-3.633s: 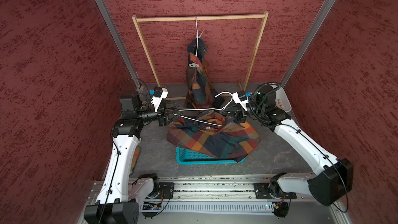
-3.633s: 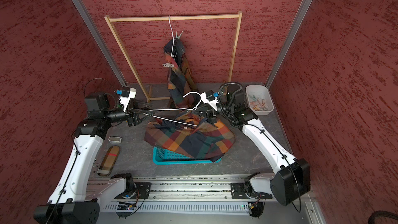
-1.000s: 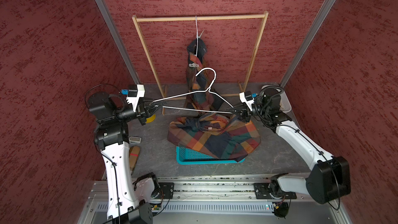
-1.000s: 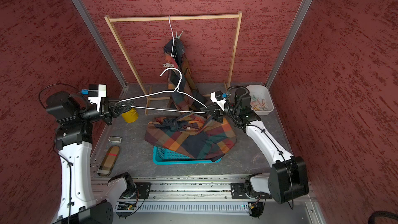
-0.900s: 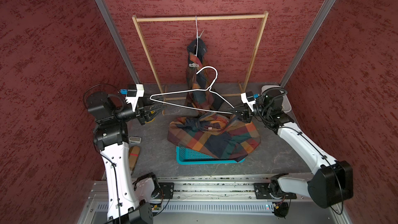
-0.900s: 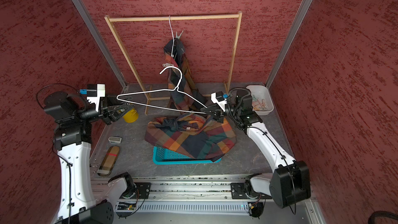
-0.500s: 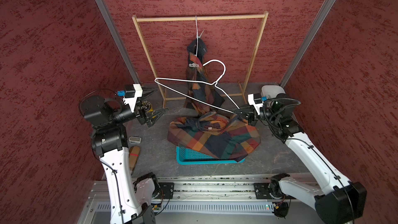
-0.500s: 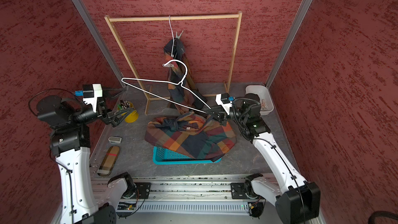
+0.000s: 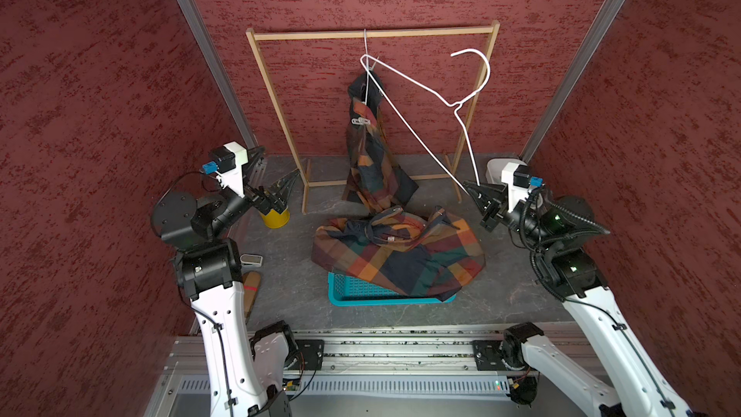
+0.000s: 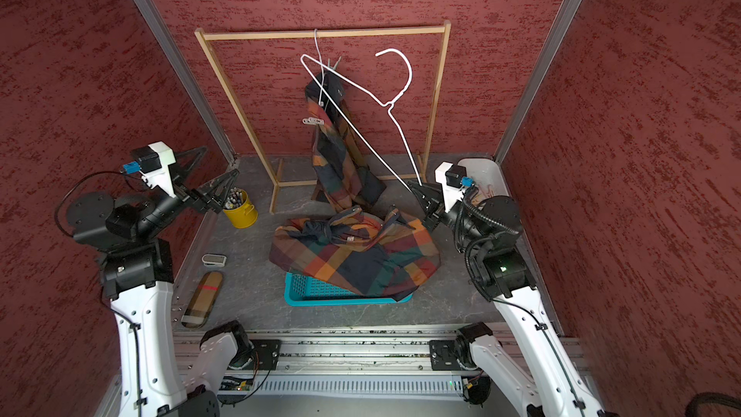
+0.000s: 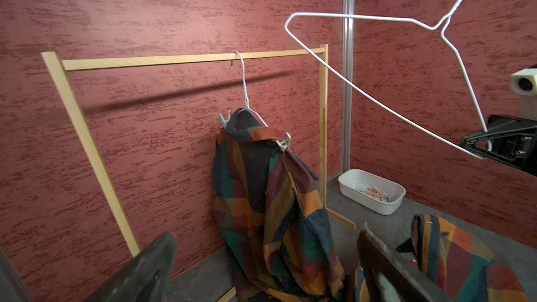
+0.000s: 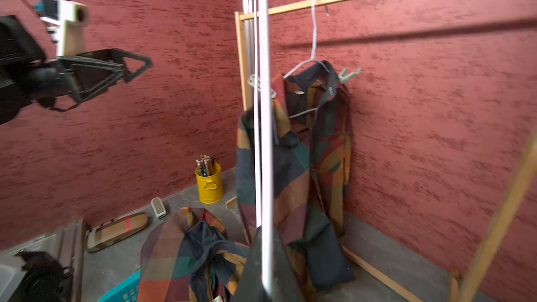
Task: Remove the clothespins securing long-sleeve shirts to the hanger
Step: Place the hanger on the clothesline.
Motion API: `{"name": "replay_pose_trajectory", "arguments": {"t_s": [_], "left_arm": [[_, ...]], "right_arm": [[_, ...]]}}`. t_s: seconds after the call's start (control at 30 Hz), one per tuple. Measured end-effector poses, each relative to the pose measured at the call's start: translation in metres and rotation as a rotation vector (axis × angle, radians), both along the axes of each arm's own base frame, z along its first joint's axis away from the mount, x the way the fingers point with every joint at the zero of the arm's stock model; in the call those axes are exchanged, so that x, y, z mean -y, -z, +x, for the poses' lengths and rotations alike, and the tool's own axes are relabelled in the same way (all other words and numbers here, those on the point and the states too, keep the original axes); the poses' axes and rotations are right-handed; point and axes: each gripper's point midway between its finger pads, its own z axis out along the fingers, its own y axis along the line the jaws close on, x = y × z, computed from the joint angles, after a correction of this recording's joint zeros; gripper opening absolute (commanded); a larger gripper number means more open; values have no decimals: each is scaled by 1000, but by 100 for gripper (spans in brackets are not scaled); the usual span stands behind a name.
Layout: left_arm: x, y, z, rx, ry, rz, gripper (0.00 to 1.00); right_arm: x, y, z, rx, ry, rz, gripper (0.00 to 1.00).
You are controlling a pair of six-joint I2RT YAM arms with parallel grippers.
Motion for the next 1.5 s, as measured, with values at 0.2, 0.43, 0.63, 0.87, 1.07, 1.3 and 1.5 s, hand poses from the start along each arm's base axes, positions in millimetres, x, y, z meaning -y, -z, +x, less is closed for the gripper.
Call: {"name": "replay_pose_trajectory", "arguments": {"t_s": [0.2,0.43,0.63,0.87,1.07,1.3,1.5], "left_arm": [[-11,-5,7,-5,-57,-71,99],[-18,-1,18,-43,-69,-119,100],[-21,5,19,-68,-89,-129,99],[-21,5,16,-71,-106,-131,99],[-21,9,18,-83,-103,-135,99],[-20,11,19,-91,-99,-134,99],[-20,14,21,-98,-90,-132,100]], "right_arm": [[24,9,15,-134,173,9,0],[38,13,45,-227,307,13,0],[38,30,90,-305,377,-16,0],[36,16,123,-296,403,-24,0],[44,2,142,-280,419,-14,0],[41,8,161,-314,382,-31,0],[34,13,166,-340,331,-47,0]]}}
